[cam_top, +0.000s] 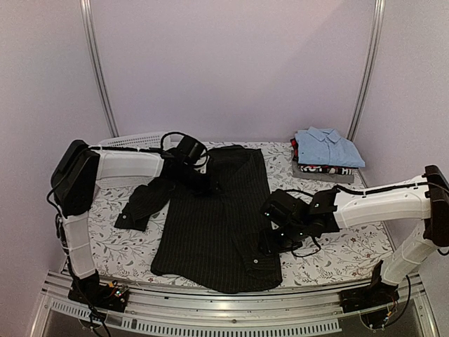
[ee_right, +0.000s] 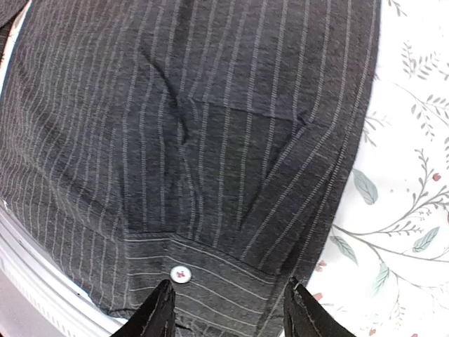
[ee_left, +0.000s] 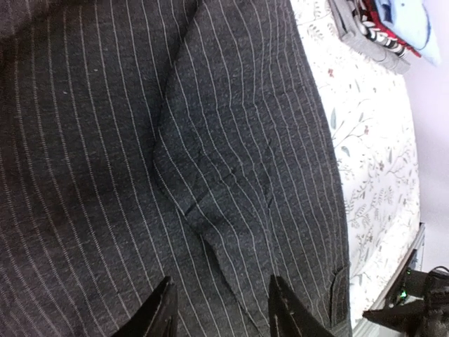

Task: Fold and stack the long sleeve shirts
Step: Move the right arm to the center of the board with the 1/3-folded shirt.

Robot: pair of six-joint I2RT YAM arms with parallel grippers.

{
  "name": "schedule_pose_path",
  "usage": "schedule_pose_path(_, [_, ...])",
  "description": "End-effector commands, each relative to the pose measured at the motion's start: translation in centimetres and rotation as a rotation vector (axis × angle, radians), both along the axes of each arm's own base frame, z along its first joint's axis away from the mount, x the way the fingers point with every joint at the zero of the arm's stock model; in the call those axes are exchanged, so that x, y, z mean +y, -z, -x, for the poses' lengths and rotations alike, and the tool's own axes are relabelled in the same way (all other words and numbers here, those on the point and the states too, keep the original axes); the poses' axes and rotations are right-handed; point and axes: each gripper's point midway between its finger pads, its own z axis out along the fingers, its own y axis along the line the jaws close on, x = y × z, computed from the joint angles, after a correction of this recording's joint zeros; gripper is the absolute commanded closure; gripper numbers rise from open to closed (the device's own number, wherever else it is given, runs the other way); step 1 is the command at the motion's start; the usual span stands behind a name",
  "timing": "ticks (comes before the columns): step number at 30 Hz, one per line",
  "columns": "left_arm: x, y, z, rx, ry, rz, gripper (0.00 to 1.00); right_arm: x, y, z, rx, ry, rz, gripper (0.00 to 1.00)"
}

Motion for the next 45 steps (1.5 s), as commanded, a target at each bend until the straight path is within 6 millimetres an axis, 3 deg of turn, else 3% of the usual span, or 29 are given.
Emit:
schedule_pose_path(1, [2.3,-1.5,0.2,-0.035,-0.019,-0.014,0.57,-0.2,0.4,-0.1,0.058,0.049,-0.154,0.47])
schedule_pose_path(8, [4.5,-1.7,2.5,-0.025,-0.022,-0.009,0.57,-2.2,1.2,-4.2,0.045,0.161,-0.304,0.44])
schedule_pose_path(11, [6.2,-1.7,3.3,-0.019,-0.048,-0.006,0.57,-3.1,0.9,-7.1,0.001,0.203,-0.344,0.44])
schedule_pose_path(16, [8.3,-1.5,4.4,-0.009,-0.075,-0.014,0.57,-4.1,-0.1,-13.7,-0.109,0.244,-0.359,0.45])
schedule_pose_path(19, [8.9,-1.7,5.0,-0.009,-0.080,-0.009,0.57,-3.3,-1.0,-17.7,-0.148,0.229,-0.368,0.48])
schedule_pose_path(24, [9.5,-2.0,5.6,-0.012,-0.089,-0.005,0.57,0.5,-5.1,-23.4,-0.239,0.142,-0.471,0.56])
schedule_pose_path(26, [9.7,-2.0,5.7,-0.010,-0.093,-0.007,0.58,1.9,-4.4,-25.3,-0.216,0.116,-0.494,0.60])
schedule_pose_path(27, [9.8,-2.1,5.8,-0.007,-0.095,-0.007,0.58,2.6,-5.2,-26.5,-0.220,0.105,-0.525,0.62])
schedule_pose_path(29, [9.9,-2.3,6.0,-0.008,-0.098,-0.006,0.58,3.6,-4.7,-27.9,-0.191,0.094,-0.558,0.65])
schedule_pose_path(30, [9.9,-2.4,6.1,-0.010,-0.100,-0.004,0.58,4.0,-3.4,-28.5,-0.162,0.094,-0.564,0.67])
schedule_pose_path(37, [10.7,-2.9,7.3,-0.008,-0.105,-0.001,0.58,6.4,0.2,-30.4,-0.044,0.135,-0.623,0.70])
schedule_pose_path(42, [11.9,-1.7,9.3,0.026,-0.101,-0.022,0.58,6.5,3.3,-31.7,-0.006,0.222,-0.615,0.74])
schedule_pose_path(45, [12.4,-1.1,10.6,0.050,-0.098,-0.024,0.58,5.3,5.8,-32.5,0.008,0.289,-0.576,0.75])
